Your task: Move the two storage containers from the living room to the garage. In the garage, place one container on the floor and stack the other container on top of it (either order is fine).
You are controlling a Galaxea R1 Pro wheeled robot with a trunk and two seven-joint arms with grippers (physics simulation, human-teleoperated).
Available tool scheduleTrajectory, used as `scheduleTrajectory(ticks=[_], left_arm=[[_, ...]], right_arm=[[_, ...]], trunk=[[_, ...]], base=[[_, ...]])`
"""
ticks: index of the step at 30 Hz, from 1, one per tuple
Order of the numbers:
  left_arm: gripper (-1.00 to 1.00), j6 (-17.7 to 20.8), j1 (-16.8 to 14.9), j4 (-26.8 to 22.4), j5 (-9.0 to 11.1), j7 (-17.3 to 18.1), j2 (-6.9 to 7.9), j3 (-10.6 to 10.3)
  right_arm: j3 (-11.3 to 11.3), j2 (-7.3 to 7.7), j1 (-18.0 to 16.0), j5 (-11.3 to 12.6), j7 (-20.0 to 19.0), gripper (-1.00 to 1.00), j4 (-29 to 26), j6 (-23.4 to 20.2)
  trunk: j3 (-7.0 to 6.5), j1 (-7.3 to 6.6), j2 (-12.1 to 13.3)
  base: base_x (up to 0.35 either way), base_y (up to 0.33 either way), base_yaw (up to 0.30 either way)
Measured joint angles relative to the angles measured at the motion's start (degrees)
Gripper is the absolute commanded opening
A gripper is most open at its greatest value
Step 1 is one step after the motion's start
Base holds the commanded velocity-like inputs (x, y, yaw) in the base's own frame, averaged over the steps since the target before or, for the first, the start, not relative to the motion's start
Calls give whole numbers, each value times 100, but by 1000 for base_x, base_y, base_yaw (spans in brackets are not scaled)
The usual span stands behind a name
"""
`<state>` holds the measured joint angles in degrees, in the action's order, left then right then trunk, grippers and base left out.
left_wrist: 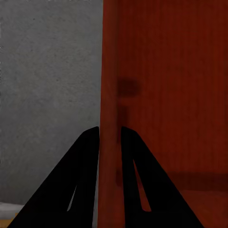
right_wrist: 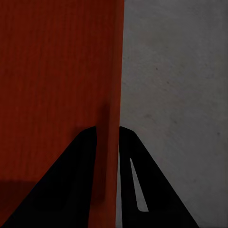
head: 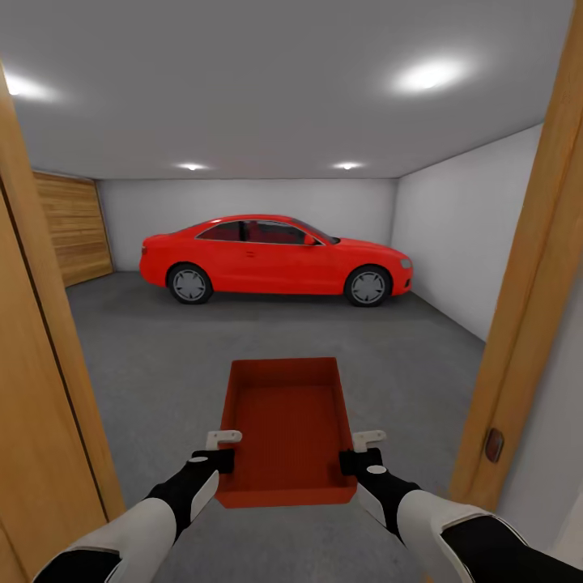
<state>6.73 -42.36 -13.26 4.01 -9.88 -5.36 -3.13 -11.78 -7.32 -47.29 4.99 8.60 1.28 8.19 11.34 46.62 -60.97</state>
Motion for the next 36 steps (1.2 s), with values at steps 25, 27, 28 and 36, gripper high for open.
scheduleTrajectory(ticks=[25, 27, 28, 36], left_arm=[[-100, -1, 2, -18, 28, -22, -8, -23], [-100, -1, 2, -19, 30, -21, -6, -25], [-100, -1, 2, -20, 29, -17, -4, -24], [-100, -1, 3, -22, 26, -9, 1, -23]], right_arm=[[22, 11, -2, -24, -14, -100, -10, 2], [23, 9, -2, -25, -11, -100, -10, 2], [22, 6, -2, -25, -7, -100, -11, 2], [23, 2, -2, -25, -1, -100, -10, 4]], trunk=[[0, -1, -1], [0, -1, -1], [0, -1, -1], [0, -1, -1]], base=[[173, 45, 0], [318, 0, 0], [319, 0, 0], [320, 0, 0]])
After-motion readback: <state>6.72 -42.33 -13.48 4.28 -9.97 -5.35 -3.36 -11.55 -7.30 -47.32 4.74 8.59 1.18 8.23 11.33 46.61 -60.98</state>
